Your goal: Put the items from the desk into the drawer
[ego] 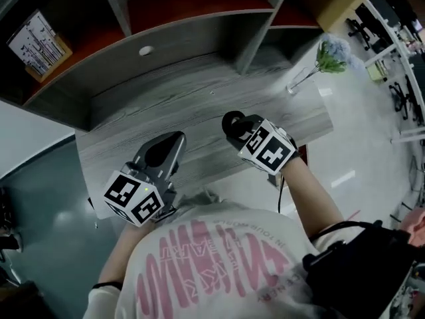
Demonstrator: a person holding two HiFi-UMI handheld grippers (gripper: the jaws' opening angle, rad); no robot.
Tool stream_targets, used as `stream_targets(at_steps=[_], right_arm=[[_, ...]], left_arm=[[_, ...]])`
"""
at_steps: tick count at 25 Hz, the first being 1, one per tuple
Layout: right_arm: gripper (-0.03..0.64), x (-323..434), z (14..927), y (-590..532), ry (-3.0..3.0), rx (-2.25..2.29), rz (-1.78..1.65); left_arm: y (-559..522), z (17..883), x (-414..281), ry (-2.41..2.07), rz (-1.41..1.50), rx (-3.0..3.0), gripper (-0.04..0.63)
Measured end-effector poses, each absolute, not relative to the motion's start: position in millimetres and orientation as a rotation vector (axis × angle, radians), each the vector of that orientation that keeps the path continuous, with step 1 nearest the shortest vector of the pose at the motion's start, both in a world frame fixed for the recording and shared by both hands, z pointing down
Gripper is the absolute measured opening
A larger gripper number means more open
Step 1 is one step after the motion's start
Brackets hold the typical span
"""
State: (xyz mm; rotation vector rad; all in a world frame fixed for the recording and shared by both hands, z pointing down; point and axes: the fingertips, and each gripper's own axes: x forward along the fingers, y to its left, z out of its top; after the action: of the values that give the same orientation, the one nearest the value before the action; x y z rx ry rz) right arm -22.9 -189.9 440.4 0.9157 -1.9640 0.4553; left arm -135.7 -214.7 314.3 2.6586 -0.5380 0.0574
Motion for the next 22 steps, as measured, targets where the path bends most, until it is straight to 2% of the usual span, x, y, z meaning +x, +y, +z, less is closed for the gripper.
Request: stream_targets(at_steps=[14,22], right_arm=[[0.109,106,426,10,-1.838,1.241,0.577],[0.109,153,436,99,-1.789,1.374,0.658]], left_arm=[[-48,316,-5,-0.223,0.109,2.713,0.020],[29,329,49,-0.081,0.188,2.718,0.020]])
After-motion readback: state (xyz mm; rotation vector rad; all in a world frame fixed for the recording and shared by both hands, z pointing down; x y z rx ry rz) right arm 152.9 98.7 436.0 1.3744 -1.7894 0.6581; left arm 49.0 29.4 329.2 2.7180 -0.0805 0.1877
